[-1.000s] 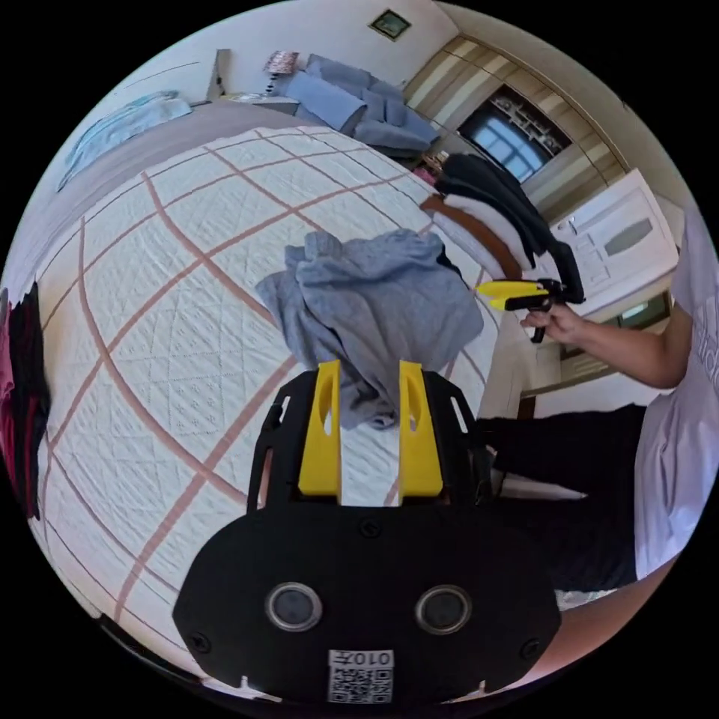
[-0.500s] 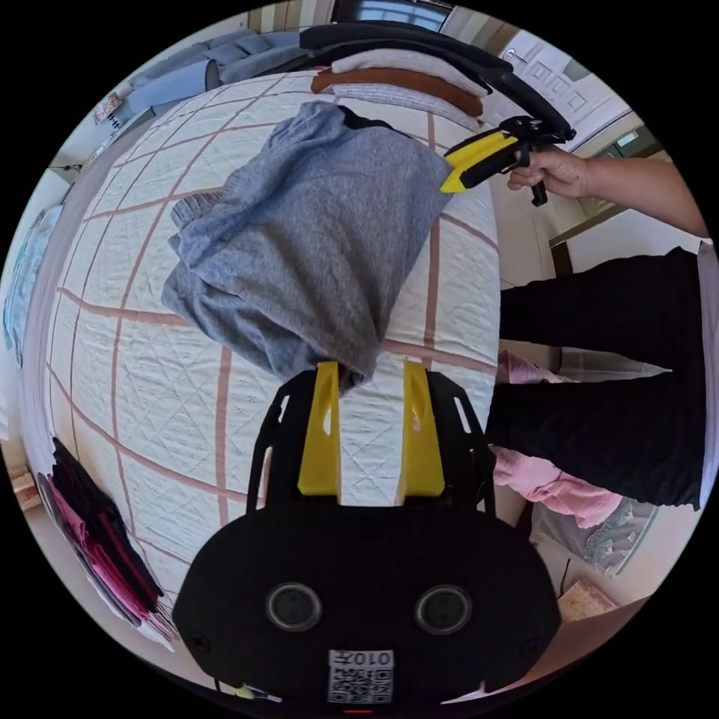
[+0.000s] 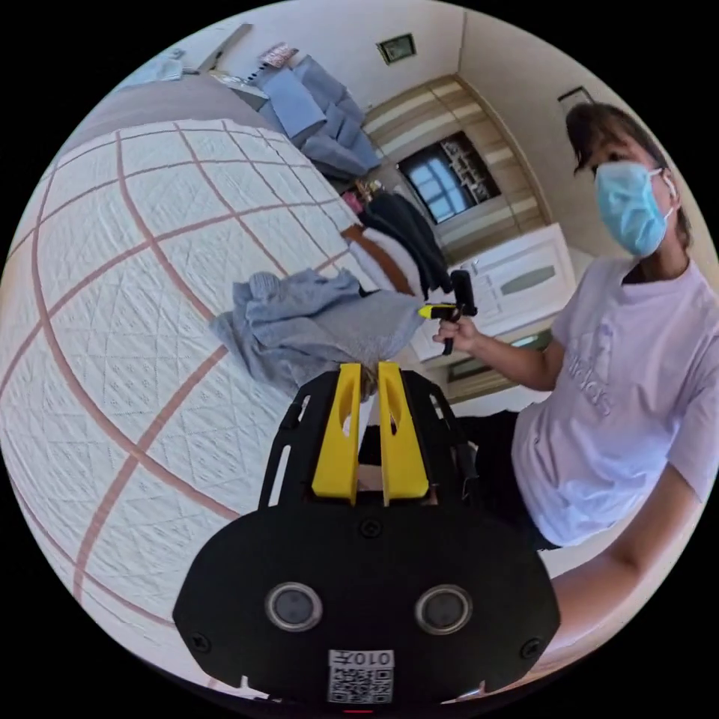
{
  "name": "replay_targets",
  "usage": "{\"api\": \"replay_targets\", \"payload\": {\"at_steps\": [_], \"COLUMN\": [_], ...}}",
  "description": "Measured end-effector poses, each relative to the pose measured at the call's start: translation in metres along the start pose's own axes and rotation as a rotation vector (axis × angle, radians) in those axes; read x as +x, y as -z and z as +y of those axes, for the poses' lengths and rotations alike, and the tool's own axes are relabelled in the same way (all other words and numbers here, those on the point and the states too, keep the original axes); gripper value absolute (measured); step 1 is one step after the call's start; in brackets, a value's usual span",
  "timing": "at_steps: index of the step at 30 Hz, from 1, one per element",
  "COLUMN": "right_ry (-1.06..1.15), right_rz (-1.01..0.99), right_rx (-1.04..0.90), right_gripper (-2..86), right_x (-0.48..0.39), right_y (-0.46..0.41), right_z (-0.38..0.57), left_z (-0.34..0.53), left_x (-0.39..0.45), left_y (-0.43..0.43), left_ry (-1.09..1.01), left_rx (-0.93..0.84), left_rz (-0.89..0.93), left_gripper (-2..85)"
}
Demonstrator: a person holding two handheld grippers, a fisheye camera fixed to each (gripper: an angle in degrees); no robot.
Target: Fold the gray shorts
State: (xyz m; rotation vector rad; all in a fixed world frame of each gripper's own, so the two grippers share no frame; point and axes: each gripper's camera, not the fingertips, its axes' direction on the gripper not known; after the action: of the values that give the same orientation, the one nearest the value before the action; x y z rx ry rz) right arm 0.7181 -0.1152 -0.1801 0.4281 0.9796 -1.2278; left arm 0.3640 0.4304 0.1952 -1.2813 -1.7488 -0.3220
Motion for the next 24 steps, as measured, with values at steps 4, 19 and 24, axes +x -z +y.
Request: {"api": "replay_targets", "payload": {"at_steps": [4,19,24], "right_ry": [0.087,0.464,0.248], "right_rz": [-0.096,0.055,0.149], "right_rx": [0.115,0.1,-0.227], "right_gripper": [4.4,4.3,4.4], "right_x": [0.004,-0.067,-0.008], "right_y": [0.034,-0.003,-0.13], "right_z": [-0.105,-0.162,-0.059], "left_z": [-0.071,-0.086,0.037], "left_x": [-0.024,0.033,-0.039], "left_y": [0.043,0.109,-0.021], "left_ry": [-0.001,-0.507,-0.335], "left_rx": [0.057,-0.056,-0.373], "left_rz": [0.003,-0.389,-0.421], "left_gripper": [3.9,4.2,4.3]}}
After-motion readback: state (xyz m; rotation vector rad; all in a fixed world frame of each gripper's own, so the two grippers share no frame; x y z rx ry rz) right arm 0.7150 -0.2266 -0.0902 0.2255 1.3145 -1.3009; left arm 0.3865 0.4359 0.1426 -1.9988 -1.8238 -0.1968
